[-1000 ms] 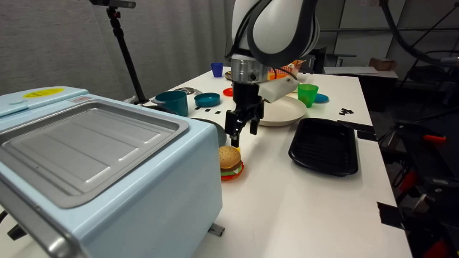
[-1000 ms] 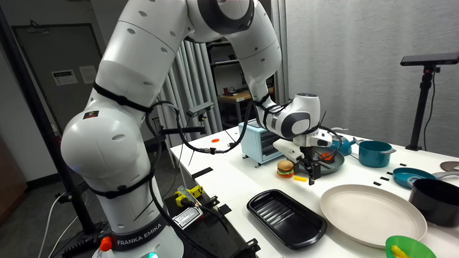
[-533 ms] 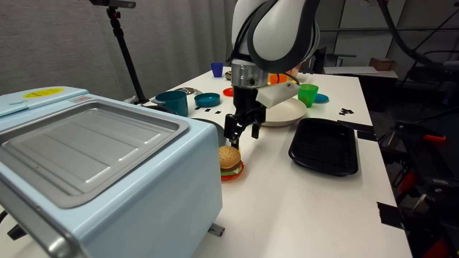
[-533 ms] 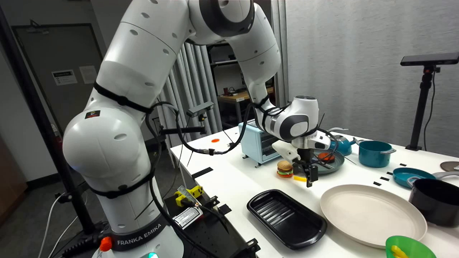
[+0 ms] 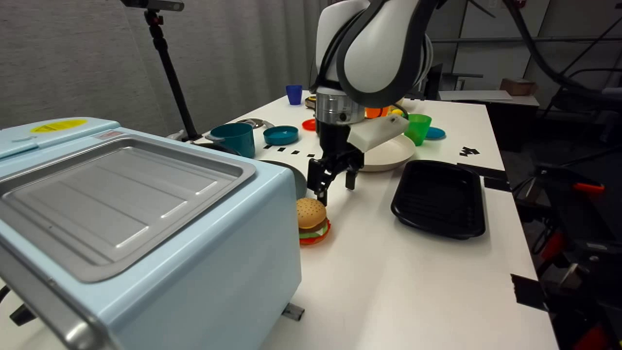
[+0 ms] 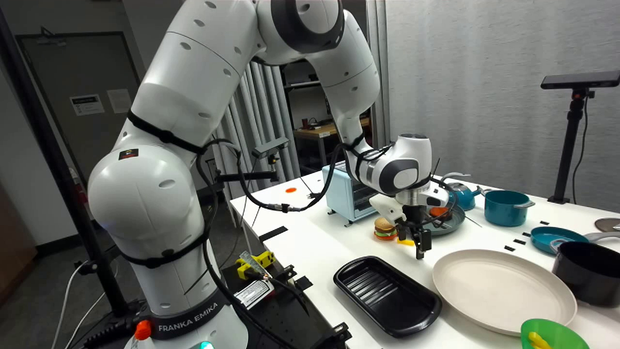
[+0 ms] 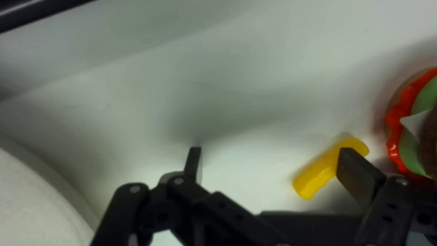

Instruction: Put the toy fries in the green cup

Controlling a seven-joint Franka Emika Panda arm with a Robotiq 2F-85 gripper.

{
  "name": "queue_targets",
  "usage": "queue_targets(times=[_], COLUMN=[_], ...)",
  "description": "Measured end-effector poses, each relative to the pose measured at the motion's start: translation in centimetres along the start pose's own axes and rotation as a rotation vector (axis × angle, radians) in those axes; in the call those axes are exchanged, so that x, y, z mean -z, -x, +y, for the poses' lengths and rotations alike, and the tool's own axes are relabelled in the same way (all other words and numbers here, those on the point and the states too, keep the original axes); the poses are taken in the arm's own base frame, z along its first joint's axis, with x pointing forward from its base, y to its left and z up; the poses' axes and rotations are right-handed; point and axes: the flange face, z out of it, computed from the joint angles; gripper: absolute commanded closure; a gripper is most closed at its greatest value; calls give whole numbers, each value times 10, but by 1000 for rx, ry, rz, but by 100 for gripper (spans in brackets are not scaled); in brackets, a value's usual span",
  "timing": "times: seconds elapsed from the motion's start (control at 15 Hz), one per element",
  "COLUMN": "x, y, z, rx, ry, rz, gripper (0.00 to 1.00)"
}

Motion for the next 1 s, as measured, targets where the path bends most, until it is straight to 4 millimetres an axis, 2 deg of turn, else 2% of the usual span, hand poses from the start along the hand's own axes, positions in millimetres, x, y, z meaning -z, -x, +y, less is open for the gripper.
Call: queue_targets(times=[0.53,1.0], x=[0,-2], y=[-4,-8], z=[-3,37], rx=[11,2], ry=[26,125], rz=[8,-47], gripper=[0,0])
